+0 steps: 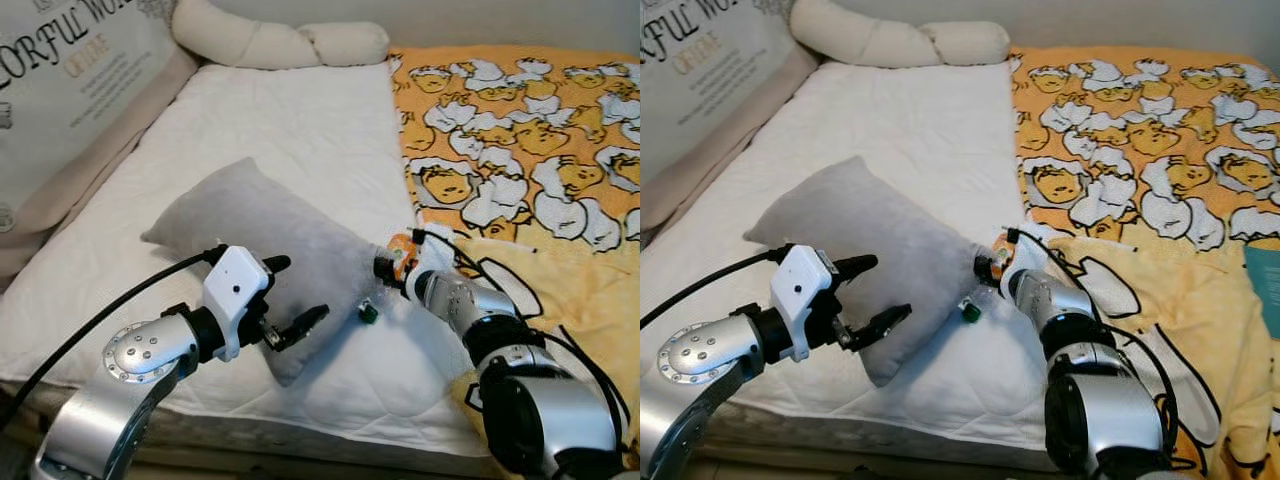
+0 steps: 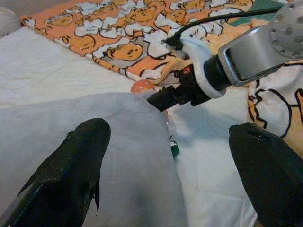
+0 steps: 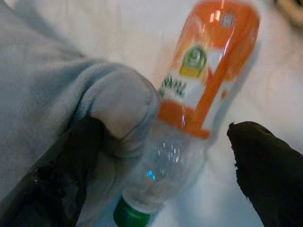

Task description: Clean up the room

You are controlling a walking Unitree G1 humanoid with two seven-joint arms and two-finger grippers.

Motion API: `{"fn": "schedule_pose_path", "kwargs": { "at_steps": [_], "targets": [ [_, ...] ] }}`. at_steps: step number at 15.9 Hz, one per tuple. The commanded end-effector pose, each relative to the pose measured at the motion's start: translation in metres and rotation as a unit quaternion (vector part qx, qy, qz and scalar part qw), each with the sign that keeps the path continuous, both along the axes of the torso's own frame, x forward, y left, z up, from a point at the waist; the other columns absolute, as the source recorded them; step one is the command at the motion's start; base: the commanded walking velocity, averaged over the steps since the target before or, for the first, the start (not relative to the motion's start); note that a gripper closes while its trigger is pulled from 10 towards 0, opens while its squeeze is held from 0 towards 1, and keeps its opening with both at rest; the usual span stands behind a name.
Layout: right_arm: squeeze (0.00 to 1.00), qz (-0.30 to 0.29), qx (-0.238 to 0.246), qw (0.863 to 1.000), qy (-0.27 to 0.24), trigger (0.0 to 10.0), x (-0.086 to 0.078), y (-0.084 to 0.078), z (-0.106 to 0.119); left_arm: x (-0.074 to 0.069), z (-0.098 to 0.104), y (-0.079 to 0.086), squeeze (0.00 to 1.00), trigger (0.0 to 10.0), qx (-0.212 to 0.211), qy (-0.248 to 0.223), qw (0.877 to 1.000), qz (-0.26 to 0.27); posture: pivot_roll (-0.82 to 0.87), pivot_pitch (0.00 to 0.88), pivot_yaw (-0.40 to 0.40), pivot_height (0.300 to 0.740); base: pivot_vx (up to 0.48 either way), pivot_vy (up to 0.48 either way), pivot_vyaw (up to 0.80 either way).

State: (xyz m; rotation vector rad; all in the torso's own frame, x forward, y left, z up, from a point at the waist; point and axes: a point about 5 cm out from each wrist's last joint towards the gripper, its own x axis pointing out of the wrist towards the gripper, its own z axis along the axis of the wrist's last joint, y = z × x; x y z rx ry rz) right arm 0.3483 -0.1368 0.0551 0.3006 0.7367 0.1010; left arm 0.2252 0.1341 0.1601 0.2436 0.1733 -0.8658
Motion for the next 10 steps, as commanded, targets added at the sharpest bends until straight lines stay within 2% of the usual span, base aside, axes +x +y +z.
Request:
{"fn": "schedule_pose_path", "kwargs": {
  "at_steps": [1,3,6,8,10],
  "targets": [
    [0.0,-0.006,-0.015,1.0,0.007,10.0,0.002,-0.001,0.001,-0.002,0.003,0.0,0.0,10.0,0.006,0.0,1.0,-0.006,0.11,0.032,0.06,0.74,0.0,0.0,0.0],
    [0.0,-0.034,-0.019,0.999,0.01,10.0,0.002,-0.009,0.0,-0.005,0.005,0.0,0.0,10.0,0.01,0.006,1.0,-0.007,0.12,0.04,0.057,0.74,0.0,0.0,0.0],
    [0.0,-0.037,-0.044,0.998,0.006,10.0,0.001,-0.017,-0.003,-0.007,0.003,-0.001,0.0,10.0,0.012,0.01,1.0,-0.006,0.12,0.046,0.059,0.74,0.0,0.0,0.0],
    [0.0,-0.044,-0.046,0.998,-0.008,10.0,0.004,-0.022,0.001,-0.007,0.004,-0.001,0.0,10.0,0.013,0.009,1.0,-0.006,0.12,0.048,0.06,0.74,0.0,0.0,0.0],
    [0.0,-0.068,-0.059,0.996,-0.025,10.0,0.007,-0.034,0.006,-0.007,0.005,-0.001,0.0,10.0,0.013,0.01,1.0,-0.005,0.11,0.047,0.06,0.74,0.0,0.0,0.0]
  ]
}}
